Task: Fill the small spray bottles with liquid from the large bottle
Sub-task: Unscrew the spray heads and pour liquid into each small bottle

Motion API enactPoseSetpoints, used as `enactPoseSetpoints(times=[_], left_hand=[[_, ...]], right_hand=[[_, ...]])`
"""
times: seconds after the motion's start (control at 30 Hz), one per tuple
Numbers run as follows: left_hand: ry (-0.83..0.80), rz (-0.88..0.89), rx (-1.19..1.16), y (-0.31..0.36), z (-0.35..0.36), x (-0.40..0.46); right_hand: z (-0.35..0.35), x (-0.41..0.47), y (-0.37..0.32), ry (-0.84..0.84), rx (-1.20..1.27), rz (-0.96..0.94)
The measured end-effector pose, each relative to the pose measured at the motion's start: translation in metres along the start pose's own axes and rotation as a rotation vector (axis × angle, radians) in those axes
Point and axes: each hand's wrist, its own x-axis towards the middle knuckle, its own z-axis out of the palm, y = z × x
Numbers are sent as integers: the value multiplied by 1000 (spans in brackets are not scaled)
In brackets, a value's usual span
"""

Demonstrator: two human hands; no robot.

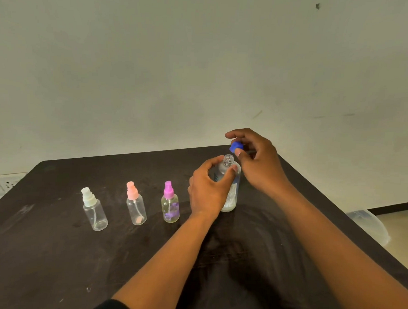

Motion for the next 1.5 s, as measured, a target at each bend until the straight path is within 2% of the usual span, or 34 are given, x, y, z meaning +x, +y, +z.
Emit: enactPoseSetpoints(times=[0.13, 0.33, 0.47, 0.57, 0.73, 0.83, 0.93, 1.03, 1.13, 1.27, 1.37, 1.5], left_hand=[[11, -24, 1, 1, 0, -1], [-8, -21, 72, 5, -3, -3], [-36, -4, 143, 11, -7, -2], [-54, -17, 165, 15, -10, 1], [-75, -47, 154, 19, -11, 6], [-85, -34, 149, 26, -14, 3], [-73, 44, 163, 37, -23, -6], [-10, 190, 137, 47, -49, -25], [82, 242, 144, 48, -83, -47], [118, 186, 284, 26, -118, -62], [50, 69, 431, 6, -126, -64], [-33, 1, 501, -11, -127, -56]], right_hand=[[-8, -6, 10, 114, 117, 19], [-13, -42, 31, 239, 119, 199], [-5, -75, 52, 216, -53, 268], [0, -94, 67, 137, -207, 358], [5, -109, 76, 65, -254, 418], [3, -111, 72, 71, -265, 396], [0, -113, 62, 154, -262, 283], [0, -113, 46, 249, -214, 146], [9, -111, 26, 260, -154, 36], [30, -105, -3, 216, -50, -61], [54, -97, -17, 149, 38, -72], [95, -80, -18, 32, 97, -53]])
